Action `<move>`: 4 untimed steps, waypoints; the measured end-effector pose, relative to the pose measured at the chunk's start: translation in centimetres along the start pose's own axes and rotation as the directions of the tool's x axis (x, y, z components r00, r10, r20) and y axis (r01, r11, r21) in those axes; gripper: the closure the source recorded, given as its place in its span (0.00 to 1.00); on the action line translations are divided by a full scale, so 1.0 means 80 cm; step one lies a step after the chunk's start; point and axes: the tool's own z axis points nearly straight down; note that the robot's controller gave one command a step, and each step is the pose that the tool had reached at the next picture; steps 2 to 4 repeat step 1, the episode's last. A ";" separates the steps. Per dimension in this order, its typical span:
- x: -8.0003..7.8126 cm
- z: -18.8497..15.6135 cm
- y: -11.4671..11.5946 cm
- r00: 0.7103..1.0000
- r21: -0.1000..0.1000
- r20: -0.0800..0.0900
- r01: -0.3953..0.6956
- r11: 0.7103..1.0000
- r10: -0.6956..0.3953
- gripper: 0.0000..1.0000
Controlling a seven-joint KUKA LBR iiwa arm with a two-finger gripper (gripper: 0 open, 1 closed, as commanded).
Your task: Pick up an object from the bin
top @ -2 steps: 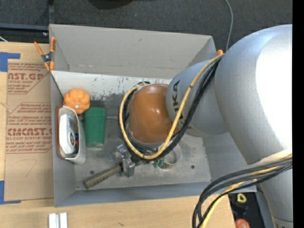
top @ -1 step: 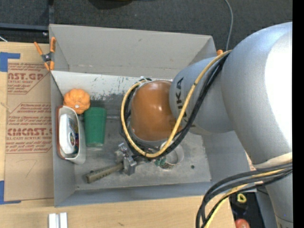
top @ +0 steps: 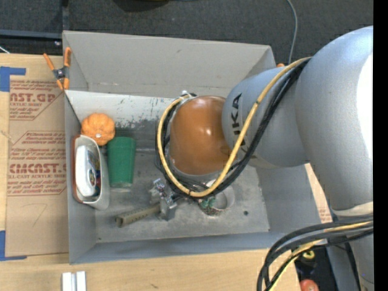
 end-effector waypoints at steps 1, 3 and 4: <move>0.001 -0.041 0.001 1.000 -0.001 -0.005 0.000 1.000 0.000 1.00; 0.001 -0.041 0.001 1.000 -0.001 -0.005 0.000 1.000 0.000 1.00; 0.001 -0.041 0.001 1.000 -0.001 -0.005 0.000 1.000 0.000 1.00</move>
Offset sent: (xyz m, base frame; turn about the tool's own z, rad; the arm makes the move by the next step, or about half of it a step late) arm -0.0010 -0.0001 0.0315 0.0004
